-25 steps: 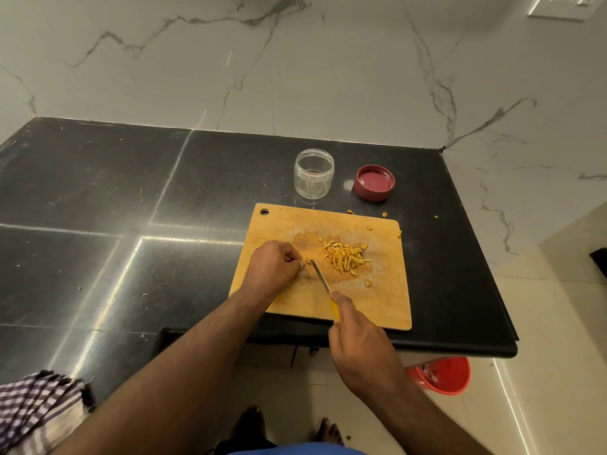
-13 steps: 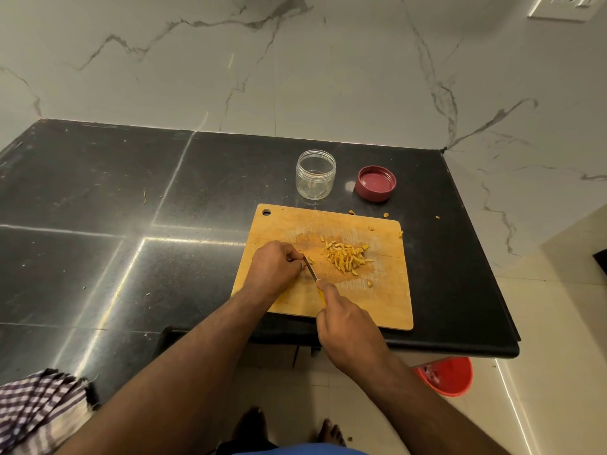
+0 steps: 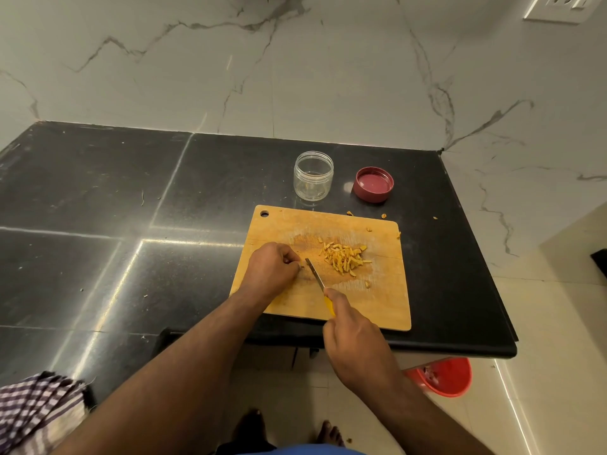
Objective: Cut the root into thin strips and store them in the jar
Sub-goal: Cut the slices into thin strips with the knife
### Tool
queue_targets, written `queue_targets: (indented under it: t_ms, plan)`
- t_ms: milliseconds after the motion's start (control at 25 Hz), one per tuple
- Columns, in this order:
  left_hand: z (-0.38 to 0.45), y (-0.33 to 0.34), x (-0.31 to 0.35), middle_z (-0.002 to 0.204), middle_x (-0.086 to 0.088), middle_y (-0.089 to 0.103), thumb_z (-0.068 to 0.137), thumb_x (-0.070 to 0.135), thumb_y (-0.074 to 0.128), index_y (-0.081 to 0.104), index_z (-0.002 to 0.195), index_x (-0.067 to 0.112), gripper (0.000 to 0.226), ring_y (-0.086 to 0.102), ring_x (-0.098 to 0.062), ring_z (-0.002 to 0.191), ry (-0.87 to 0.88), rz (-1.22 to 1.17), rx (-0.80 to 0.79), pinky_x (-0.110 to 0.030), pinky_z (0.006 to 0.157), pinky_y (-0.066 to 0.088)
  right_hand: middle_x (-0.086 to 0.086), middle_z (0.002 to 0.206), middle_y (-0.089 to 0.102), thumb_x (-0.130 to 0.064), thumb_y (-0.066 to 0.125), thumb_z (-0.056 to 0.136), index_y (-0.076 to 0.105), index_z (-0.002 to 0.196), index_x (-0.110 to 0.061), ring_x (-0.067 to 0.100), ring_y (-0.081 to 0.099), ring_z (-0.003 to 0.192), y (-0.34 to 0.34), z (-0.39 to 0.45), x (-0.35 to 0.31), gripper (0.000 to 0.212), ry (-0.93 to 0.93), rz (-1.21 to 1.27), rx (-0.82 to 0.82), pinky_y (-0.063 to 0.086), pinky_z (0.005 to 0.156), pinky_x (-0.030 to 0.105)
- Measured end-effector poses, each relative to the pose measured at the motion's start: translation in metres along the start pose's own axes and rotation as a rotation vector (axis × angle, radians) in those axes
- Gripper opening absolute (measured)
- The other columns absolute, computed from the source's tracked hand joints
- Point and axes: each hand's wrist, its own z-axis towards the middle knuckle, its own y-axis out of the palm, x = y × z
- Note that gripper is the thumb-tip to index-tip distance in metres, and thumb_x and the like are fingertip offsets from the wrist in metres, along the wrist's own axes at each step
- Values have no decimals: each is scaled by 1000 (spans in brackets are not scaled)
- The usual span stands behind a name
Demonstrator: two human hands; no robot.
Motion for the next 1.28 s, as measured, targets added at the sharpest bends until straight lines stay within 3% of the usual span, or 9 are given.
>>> queue_targets:
  t_ms: [160, 360, 560, 760, 1080, 1280]
  plan:
    - [-1, 0, 2, 88, 10, 66, 93, 18, 67, 77, 95, 18, 10, 56, -4, 73, -4, 3, 14, -13, 55, 35, 3, 112, 63, -25, 35, 102, 26, 151, -25, 18, 57, 85, 5, 13, -4, 49, -1, -25, -15, 39, 70, 29]
    - [-1, -1, 3, 85, 10, 66, 93, 18, 67, 77, 93, 17, 10, 56, -4, 72, 3, 3, 20, -14, 55, 35, 3, 102, 62, -23, 35, 102, 25, 150, -24, 20, 56, 82, 8, 22, -5, 49, 2, -37, -64, 40, 68, 34]
    - [-1, 0, 2, 88, 8, 67, 93, 19, 69, 76, 93, 18, 7, 57, -7, 76, -6, -3, 15, -15, 57, 37, -7, 86, 56, -25, 36, 103, 29, 148, -27, 9, 52, 69, 7, -1, 0, 46, 2, 31, -54, 32, 59, 23]
    - [-1, -1, 2, 89, 8, 67, 93, 20, 69, 75, 93, 19, 7, 56, -6, 75, -2, 8, 7, -14, 57, 37, -6, 94, 57, -26, 36, 103, 27, 149, -28, 10, 54, 75, 2, -7, 4, 47, 7, 19, 8, 39, 64, 25]
    - [-2, -1, 4, 84, 8, 66, 92, 17, 66, 75, 90, 18, 10, 57, -6, 72, -10, 19, 18, -16, 55, 37, 1, 108, 63, -26, 36, 103, 26, 150, -27, 18, 59, 87, 9, 16, -7, 48, 22, -23, -39, 46, 74, 33]
    - [-1, -1, 4, 85, 6, 68, 91, 16, 66, 74, 87, 18, 9, 56, -6, 71, -9, 27, 25, -16, 54, 36, -3, 95, 58, -23, 36, 102, 27, 149, -25, 13, 51, 76, 7, 12, -4, 48, 5, -6, -61, 35, 65, 27]
